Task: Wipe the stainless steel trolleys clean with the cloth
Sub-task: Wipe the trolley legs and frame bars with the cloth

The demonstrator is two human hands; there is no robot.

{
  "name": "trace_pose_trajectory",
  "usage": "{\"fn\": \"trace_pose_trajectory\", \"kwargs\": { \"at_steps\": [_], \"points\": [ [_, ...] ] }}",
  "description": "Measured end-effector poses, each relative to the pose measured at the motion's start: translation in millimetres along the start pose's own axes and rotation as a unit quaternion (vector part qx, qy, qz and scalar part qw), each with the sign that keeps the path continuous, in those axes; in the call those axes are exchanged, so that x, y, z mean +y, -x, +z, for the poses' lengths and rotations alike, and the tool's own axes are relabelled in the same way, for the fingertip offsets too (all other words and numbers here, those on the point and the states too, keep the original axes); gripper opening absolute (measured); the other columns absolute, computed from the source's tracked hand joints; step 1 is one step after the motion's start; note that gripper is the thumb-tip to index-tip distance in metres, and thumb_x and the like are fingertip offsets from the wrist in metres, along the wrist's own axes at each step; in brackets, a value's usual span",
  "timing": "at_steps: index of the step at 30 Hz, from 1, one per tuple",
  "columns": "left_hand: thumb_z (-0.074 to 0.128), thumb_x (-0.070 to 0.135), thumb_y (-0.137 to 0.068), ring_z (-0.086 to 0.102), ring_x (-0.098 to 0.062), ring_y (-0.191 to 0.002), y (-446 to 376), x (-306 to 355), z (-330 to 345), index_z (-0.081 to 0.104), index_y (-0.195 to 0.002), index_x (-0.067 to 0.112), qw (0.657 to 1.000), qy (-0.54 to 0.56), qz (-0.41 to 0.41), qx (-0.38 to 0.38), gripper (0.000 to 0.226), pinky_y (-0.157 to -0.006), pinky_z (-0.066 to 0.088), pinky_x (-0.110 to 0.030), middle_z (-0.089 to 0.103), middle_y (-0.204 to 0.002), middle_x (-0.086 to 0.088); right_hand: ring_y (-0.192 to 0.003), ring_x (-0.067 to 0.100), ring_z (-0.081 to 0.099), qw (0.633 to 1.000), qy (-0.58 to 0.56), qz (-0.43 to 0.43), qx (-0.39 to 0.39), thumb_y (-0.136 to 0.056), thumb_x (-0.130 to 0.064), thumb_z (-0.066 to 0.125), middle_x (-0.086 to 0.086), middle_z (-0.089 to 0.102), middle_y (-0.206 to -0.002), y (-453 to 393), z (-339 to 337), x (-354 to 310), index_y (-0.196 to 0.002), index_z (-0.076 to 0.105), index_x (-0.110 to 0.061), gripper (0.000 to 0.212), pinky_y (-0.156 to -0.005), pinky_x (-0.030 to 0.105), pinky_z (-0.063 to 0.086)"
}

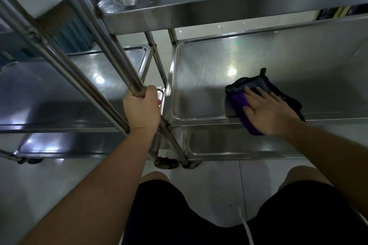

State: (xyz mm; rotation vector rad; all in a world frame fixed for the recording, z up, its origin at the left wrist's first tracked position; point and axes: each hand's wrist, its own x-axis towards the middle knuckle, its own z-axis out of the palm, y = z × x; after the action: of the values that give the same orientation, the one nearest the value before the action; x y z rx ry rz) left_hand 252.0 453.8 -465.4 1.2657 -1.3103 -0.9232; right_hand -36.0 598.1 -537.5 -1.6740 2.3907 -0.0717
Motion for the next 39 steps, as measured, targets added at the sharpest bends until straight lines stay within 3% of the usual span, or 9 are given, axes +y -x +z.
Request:
{"fn": "trace_pose_trajectory", "kwargs": {
  "at_steps": [5, 10, 15, 18, 22, 27, 30, 33, 39],
  "points": [
    [0.06, 0.025, -0.089, 0.068, -0.006, -0.061, 0, 5, -5, 0.063, -0.099, -0.006, 0.999, -0.026, -0.019, 0.002, 0.032, -0.053, 0.052, -0.022, 0.071, -0.082, -0.021, -0.161, 0.021, -0.004, 0.999, -0.008, 0.034, 0.001, -0.1, -0.054, 0.005, -0.01, -0.007, -0.174, -5, 0, -42, -0.166, -0.001, -0.03, 0.071, -0.129, 0.049, 0.004],
    [0.062, 0.03, -0.09, 0.056, -0.008, -0.058, -2, 7, -9, 0.06, -0.089, 0.004, 0.996, -0.083, -0.012, -0.003, 0.025, -0.061, 0.047, -0.031, 0.059, -0.067, 0.004, -0.16, 0.017, -0.006, 0.997, -0.03, -0.064, -0.007, -0.105, -0.052, 0.01, -0.013, -0.005, -0.173, -17, 4, -99, -0.166, 0.002, -0.034, 0.064, -0.128, 0.047, -0.003],
    [0.067, 0.043, -0.085, 0.064, -0.019, -0.087, 50, -8, -19, 0.053, -0.1, 0.022, 0.983, -0.17, 0.048, 0.052, 0.029, -0.079, 0.055, -0.043, 0.061, -0.103, -0.009, -0.16, 0.016, -0.005, 0.996, -0.04, -0.078, -0.012, -0.105, -0.054, 0.011, -0.013, -0.003, -0.173, -21, 6, -92, -0.166, 0.004, -0.036, 0.064, -0.127, 0.046, -0.004],
    [0.058, 0.042, -0.087, 0.056, -0.011, -0.076, 108, -26, -3, 0.045, -0.094, 0.033, 0.975, -0.187, 0.081, -0.088, 0.017, -0.071, 0.051, -0.042, 0.054, -0.091, -0.001, -0.16, 0.015, -0.004, 0.995, -0.052, -0.081, -0.004, -0.104, -0.054, 0.011, -0.014, -0.001, -0.174, -20, 7, -90, -0.166, 0.006, -0.037, 0.064, -0.127, 0.045, -0.004],
    [0.064, 0.025, -0.096, 0.059, -0.021, -0.096, 113, -38, 44, 0.057, -0.115, 0.017, 0.933, -0.259, 0.175, -0.18, 0.021, -0.082, 0.051, -0.038, 0.054, -0.111, 0.0, -0.16, 0.014, -0.003, 0.997, -0.053, -0.063, 0.008, -0.103, -0.055, 0.012, -0.015, 0.0, -0.173, -13, 4, -57, -0.166, 0.008, -0.036, 0.065, -0.127, 0.044, -0.002],
    [0.057, 0.032, -0.102, 0.055, -0.025, -0.117, 93, -33, 103, 0.058, -0.132, 0.011, 0.884, -0.354, 0.224, -0.206, 0.037, -0.097, 0.045, -0.038, 0.056, -0.13, -0.008, -0.16, 0.012, 0.0, 0.998, -0.04, 0.005, 0.04, -0.1, -0.059, 0.009, -0.017, 0.002, -0.173, 9, -4, 37, -0.165, 0.009, -0.038, 0.069, -0.128, 0.043, 0.003],
    [0.045, 0.035, -0.106, 0.049, -0.031, -0.133, 66, -33, 121, 0.051, -0.144, 0.006, 0.854, -0.435, 0.202, -0.204, 0.048, -0.111, 0.041, -0.045, 0.052, -0.146, -0.014, -0.16, 0.013, 0.001, 0.997, -0.032, 0.045, 0.051, -0.099, -0.06, 0.008, -0.016, 0.004, -0.173, 21, -8, 78, -0.165, 0.008, -0.038, 0.07, -0.129, 0.044, 0.006],
    [0.027, 0.04, -0.11, 0.021, -0.032, -0.159, 49, -42, 121, 0.029, -0.163, 0.008, 0.817, -0.518, 0.126, -0.22, 0.062, -0.129, 0.019, -0.047, 0.025, -0.171, -0.016, -0.16, 0.016, 0.0, 0.998, -0.019, 0.049, 0.046, -0.1, -0.059, 0.008, -0.015, 0.002, -0.173, 22, -4, 81, -0.165, 0.004, -0.037, 0.069, -0.128, 0.046, 0.005],
    [0.025, 0.037, -0.108, 0.019, -0.035, -0.159, 49, -54, 120, 0.029, -0.161, 0.004, 0.83, -0.504, 0.11, -0.213, 0.063, -0.13, 0.013, -0.046, 0.023, -0.172, -0.019, -0.16, 0.013, -0.004, 0.998, -0.015, -0.065, 0.005, -0.098, -0.062, 0.004, -0.024, -0.002, -0.171, -9, -6, 35, -0.164, 0.0, -0.041, 0.07, -0.128, 0.046, -0.001]
  ]
}}
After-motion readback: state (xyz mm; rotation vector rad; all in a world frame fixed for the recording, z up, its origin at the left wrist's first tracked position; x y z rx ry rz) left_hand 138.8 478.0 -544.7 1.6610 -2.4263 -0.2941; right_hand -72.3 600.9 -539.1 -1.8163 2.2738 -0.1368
